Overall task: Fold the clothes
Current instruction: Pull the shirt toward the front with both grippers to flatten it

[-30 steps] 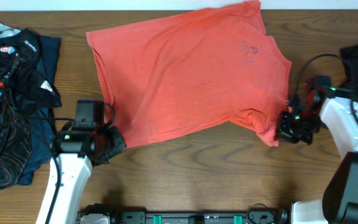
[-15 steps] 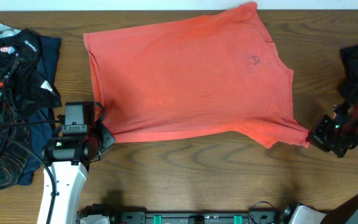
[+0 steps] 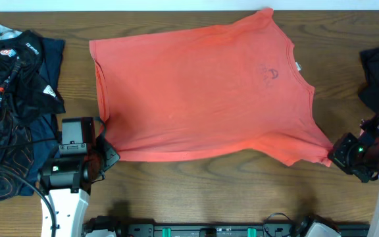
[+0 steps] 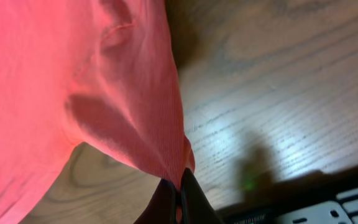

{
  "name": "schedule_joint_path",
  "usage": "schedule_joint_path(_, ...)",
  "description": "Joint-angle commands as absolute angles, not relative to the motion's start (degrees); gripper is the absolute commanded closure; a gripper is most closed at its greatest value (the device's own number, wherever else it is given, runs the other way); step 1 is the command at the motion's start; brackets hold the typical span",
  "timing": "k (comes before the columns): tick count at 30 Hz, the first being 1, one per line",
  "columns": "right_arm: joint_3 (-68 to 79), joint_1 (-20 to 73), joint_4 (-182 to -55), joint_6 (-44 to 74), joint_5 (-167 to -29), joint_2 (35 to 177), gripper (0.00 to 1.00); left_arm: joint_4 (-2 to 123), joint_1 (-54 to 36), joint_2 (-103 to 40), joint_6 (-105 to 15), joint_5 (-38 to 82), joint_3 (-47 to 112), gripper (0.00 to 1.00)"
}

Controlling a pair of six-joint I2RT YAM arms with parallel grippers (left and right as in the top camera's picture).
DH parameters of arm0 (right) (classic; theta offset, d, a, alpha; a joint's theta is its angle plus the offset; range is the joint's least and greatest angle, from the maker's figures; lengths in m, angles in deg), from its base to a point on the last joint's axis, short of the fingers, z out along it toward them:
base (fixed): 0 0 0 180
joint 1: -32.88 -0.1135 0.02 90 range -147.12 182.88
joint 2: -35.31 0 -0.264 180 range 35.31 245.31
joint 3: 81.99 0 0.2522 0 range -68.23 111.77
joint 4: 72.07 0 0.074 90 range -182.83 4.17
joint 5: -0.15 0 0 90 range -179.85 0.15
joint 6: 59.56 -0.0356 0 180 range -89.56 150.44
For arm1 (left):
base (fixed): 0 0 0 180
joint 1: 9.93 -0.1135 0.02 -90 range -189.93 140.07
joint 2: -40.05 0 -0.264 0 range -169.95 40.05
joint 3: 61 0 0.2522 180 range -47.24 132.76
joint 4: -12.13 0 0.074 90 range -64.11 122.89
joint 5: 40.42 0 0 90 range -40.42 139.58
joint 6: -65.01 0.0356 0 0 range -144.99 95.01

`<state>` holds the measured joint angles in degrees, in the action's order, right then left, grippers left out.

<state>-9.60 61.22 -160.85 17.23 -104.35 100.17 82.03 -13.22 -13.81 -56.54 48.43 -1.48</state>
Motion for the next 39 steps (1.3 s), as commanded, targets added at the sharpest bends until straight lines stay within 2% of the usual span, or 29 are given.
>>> schedule_joint_path(1,-11.7,61.7,-161.6,15.6,-103.4,98.1,0.99,82.4,-13.5,-12.5,-57.1,48.5,-1.5,0.94)
schedule_joint_path(7,-17.7,61.7,-161.5,13.0,-109.1,92.3,0.99,82.4,-13.5,-10.6,-58.1,48.5,-1.6,0.94)
schedule_joint_path(19,-22.9,61.7,-164.9,9.2,-106.8,79.1,0.98,80.4,-13.5,-10.6,-59.7,48.7,-6.5,0.94)
schedule_joint_path(24,-22.9,61.7,-165.4,9.2,-106.4,78.5,0.98,82.9,-13.5,-7.3,-60.5,48.7,-8.0,0.94)
schedule_joint_path(32,-22.9,61.7,-165.3,9.2,-106.4,78.5,0.99,87.1,-13.4,6.6,-63.3,47.2,-9.7,0.94)
schedule_joint_path(39,-22.9,61.7,-164.3,9.3,-106.8,78.6,0.99,87.1,-13.4,5.3,-63.5,45.7,-9.7,0.94)
